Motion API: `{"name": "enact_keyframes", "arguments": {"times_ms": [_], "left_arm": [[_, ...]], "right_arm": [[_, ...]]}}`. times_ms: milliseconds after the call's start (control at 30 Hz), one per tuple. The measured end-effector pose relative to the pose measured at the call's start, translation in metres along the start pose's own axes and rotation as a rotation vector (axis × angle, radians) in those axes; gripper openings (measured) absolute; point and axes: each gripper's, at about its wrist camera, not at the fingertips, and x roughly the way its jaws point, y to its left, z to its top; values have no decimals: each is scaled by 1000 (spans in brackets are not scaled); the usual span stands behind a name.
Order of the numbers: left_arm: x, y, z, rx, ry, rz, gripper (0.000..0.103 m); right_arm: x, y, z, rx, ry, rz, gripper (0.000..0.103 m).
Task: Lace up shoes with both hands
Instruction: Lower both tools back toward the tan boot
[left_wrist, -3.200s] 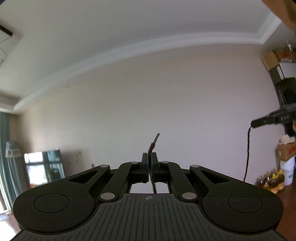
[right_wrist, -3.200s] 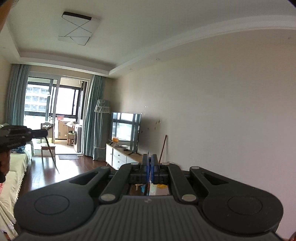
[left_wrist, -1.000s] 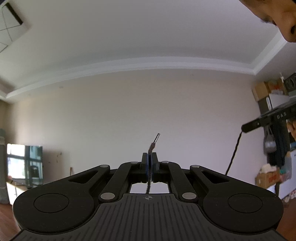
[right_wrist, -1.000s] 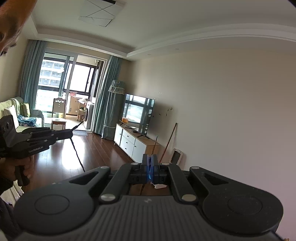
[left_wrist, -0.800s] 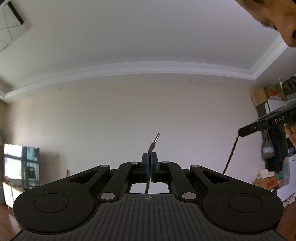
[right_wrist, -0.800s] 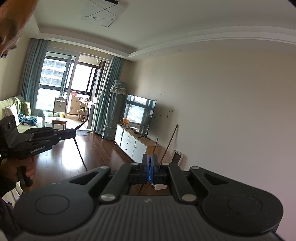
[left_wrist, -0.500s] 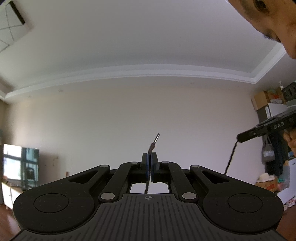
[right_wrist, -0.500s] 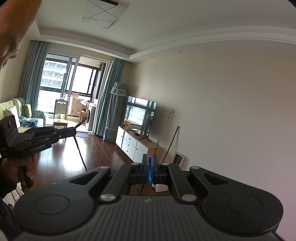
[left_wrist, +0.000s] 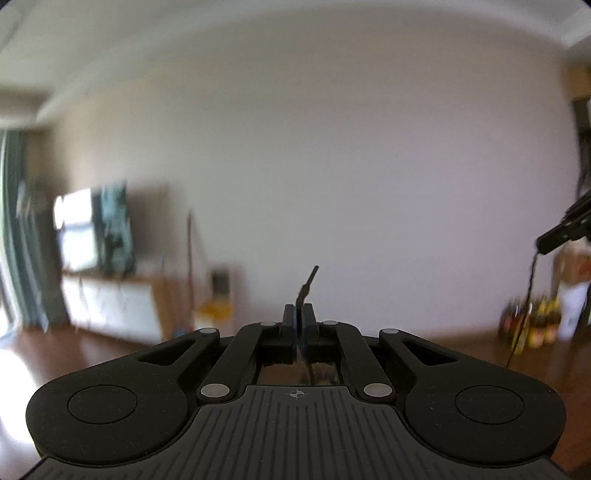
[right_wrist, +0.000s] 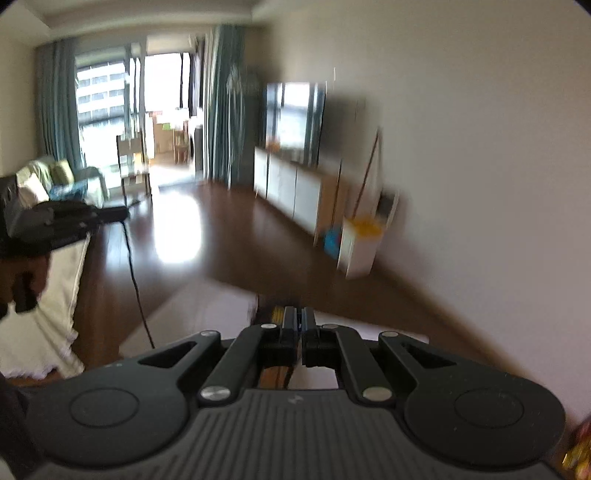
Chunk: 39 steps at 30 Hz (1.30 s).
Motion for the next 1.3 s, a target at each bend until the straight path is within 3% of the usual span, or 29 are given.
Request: {"name": "enact_keyframes", "arguments": {"times_ms": [100,200,267,400,567,667,767,900,1000,1133,1233,1300], "left_arm": [[3,2,-34,7,152,14,2],[1,9,-66,-60,267,22,2],[-3,10,-93,-67,353,41,2],[-14,14,-139,-90,457,79,2],[-33,12,-191,-115,584,111,2],[-46,-1,-206,-117,631,123,2],[-57,-6,-204,-136,671,138,2],[-51,-3,-188,-123,630,154,2],[-32,5,-172,-70,563,174,2],[5,27,-130,23,421,227,2],[22,46,-81,103,270,316,2],[28,60,-50,118,173,389,3]], "right_arm": [[41,-4,-25,22,152,34,3],[70,-3,-57,65,263,68,2],[90,-1,-92,95,357,78,2],[115,9,-143,140,490,92,3],[129,22,-185,147,601,92,3],[124,23,-212,167,646,103,2],[117,20,-217,199,656,107,3],[122,13,-204,210,627,122,3],[138,1,-183,201,546,121,3],[145,-35,-122,129,374,45,3],[127,-60,-55,78,128,-61,3],[117,-66,-33,64,25,-102,3]]}}
